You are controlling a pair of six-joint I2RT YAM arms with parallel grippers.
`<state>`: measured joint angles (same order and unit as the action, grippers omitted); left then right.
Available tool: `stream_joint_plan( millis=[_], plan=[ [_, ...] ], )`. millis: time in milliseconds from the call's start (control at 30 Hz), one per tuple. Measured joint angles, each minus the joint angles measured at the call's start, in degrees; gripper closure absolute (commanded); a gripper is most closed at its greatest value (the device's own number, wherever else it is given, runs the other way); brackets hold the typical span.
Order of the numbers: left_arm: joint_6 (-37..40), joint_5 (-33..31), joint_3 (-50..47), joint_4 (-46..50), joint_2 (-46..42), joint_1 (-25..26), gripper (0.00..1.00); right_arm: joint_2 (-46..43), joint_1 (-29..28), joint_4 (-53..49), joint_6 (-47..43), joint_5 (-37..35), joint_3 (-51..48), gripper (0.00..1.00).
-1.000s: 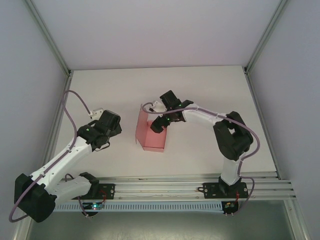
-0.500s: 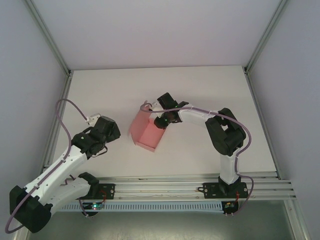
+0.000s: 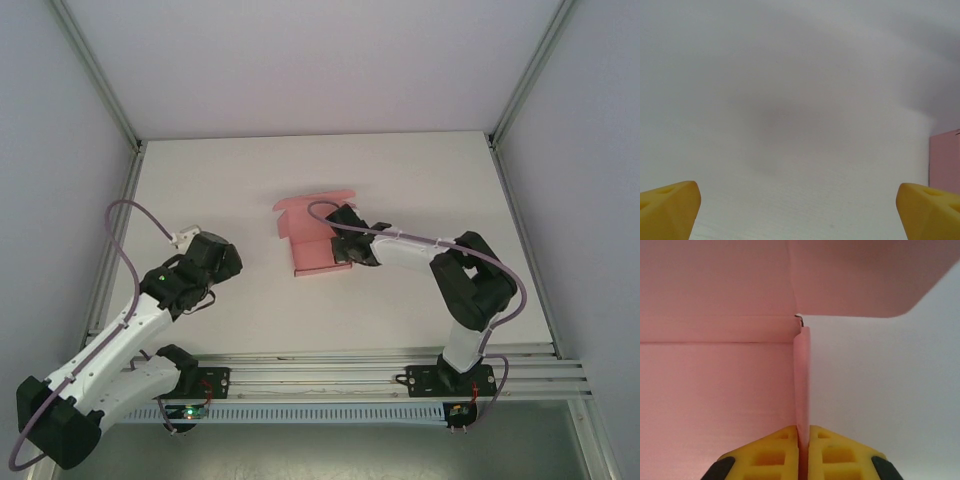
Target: Assemble paper box
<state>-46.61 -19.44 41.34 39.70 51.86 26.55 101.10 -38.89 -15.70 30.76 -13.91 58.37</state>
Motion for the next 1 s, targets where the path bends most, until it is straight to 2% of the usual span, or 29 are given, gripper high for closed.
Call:
stream_joint_plan(
  millis=[167,367,433,533,567,633,700,733,833,900,1000],
  plan=[
    [2.1,4.0,0.1,-4.3,4.1,0.0,0.0,-1.2,-2.9,-1.4,8.4,-4.0,-1.7,0.89],
    [7.8,11.3,3.1,-8.7,10.8,0.0,0.0,-2.1,-3.7,-1.7,12.3,-5.4,-2.7,0.83],
    [10.4,14.1,4.0,-10.9,12.6,0.0,0.0,-2.8,-3.7,-1.9,12.5,-5.8,-3.0,0.76],
    [14.4,17.9,5.3,-13.5,14.8,0.0,0.0,-6.1,-3.8,-2.7,12.0,-6.7,-3.5,0.58],
    [16.1,19.5,6.2,-13.9,15.9,0.0,0.0,-7.9,-3.7,-3.0,11.3,-7.1,-3.5,0.48],
    [18.8,21.6,8.3,-14.8,18.1,0.0,0.0,-11.9,-3.7,-2.9,9.4,-8.1,-3.5,0.39],
    [21.1,23.4,11.4,-15.6,21.0,0.0,0.0,-16.2,-3.3,-2.4,6.8,-9.3,-3.5,0.17],
    [22.2,24.3,13.1,-16.0,22.6,0.0,0.0,-18.3,-2.8,-1.5,5.0,-9.5,-3.8,0.03],
    [26.1,27.2,18.9,-16.5,28.4,0.0,0.0,-23.3,1.4,3.8,-3.0,-5.4,-5.7,0.02],
    [29.1,28.6,23.2,-16.4,32.9,0.0,0.0,-25.0,6.1,7.8,-10.3,1.9,-7.3,0.02],
    [33.0,29.9,29.7,-14.7,38.9,0.0,0.06,-24.2,11.9,10.5,-20.5,12.3,-7.4,0.02]
  ],
)
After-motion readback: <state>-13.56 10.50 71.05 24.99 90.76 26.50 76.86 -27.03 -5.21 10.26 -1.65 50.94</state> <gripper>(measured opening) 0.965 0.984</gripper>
